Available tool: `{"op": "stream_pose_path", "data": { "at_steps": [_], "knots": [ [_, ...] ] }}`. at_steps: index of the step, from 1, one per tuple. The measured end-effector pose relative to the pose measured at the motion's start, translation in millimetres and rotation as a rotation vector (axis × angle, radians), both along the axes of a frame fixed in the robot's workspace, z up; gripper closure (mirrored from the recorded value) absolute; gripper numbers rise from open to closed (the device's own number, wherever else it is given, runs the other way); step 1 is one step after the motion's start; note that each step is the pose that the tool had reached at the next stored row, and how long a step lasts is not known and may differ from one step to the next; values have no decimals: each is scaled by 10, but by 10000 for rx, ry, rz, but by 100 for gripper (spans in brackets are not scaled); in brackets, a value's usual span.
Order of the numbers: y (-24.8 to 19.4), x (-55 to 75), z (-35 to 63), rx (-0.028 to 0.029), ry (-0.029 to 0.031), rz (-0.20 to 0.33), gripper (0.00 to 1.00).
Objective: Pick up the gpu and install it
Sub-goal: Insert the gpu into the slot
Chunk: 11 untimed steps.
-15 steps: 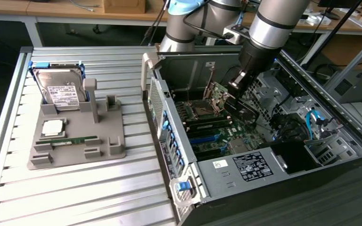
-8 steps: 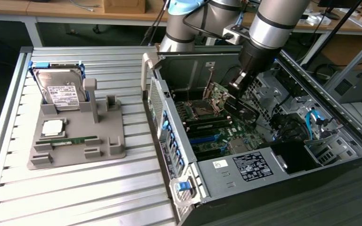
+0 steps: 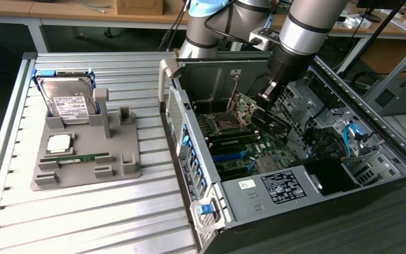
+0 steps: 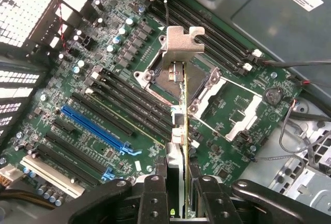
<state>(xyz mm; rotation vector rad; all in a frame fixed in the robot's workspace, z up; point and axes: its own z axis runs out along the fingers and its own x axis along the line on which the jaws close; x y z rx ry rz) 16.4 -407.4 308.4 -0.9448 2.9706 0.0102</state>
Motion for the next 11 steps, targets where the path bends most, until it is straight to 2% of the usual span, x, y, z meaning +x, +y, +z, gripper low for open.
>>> {"op": "stream_pose_path", "data": {
  "at_steps": [11],
  "knots": [
    [0,0,0,0,0,462,73]
  ]
}}
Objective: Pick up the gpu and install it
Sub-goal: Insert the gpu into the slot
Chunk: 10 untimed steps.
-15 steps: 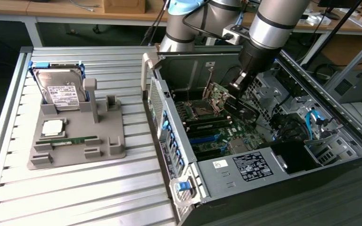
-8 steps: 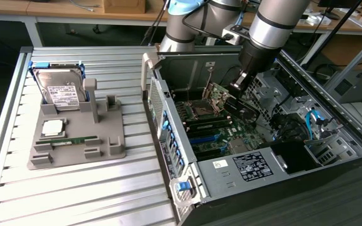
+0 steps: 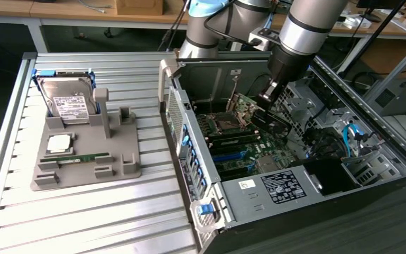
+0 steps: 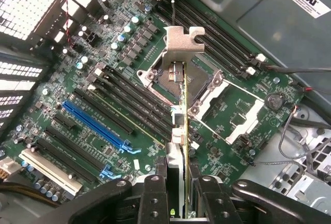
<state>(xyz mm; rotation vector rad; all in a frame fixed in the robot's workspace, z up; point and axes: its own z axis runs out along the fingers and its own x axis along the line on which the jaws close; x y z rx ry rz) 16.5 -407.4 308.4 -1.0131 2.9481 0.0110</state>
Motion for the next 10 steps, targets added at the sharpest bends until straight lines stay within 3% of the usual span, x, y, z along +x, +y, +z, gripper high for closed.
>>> {"op": "stream_pose_path", "data": {
  "at_steps": [10],
  "knots": [
    [0,0,0,1,0,394,73]
  ]
}}
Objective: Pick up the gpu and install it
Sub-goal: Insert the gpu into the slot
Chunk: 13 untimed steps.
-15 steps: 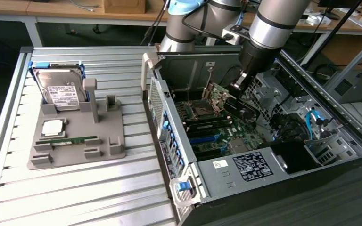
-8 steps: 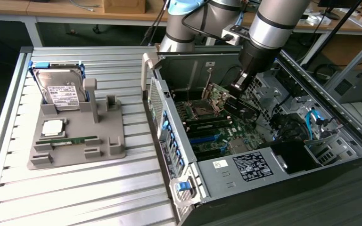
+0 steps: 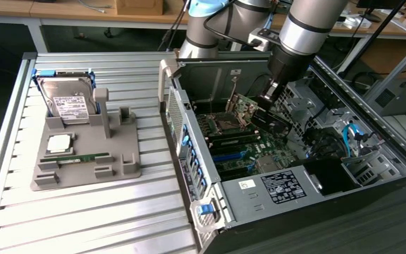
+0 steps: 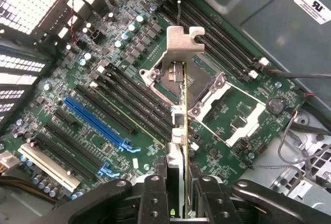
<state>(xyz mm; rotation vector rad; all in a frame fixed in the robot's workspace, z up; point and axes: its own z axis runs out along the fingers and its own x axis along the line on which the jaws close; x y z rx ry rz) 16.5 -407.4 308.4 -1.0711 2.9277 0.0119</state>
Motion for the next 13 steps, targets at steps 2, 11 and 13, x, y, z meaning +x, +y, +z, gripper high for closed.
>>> {"op": "stream_pose_path", "data": {
  "at_steps": [2,11,13],
  "knots": [
    [0,0,0,0,0,128,73],
    [0,0,0,0,0,485,73],
    [0,0,0,0,0,573,73]
  ]
}}
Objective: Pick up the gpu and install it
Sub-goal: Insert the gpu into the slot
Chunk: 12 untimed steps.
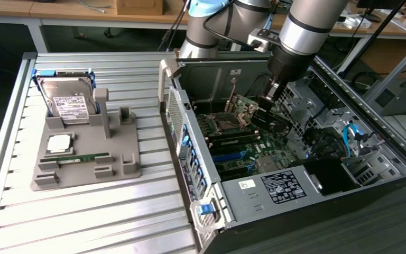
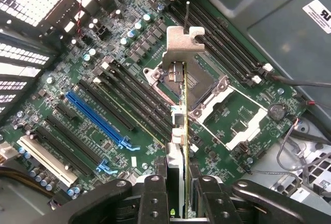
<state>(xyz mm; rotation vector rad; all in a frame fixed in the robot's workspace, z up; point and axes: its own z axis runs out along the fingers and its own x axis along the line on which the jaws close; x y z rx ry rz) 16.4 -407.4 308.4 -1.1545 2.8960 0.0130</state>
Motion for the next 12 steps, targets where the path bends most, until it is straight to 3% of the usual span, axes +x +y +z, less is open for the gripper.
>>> {"op": "stream_pose_path", "data": {
  "at_steps": [12],
  "knots": [
    [0,0,0,0,0,472,73]
  ]
}}
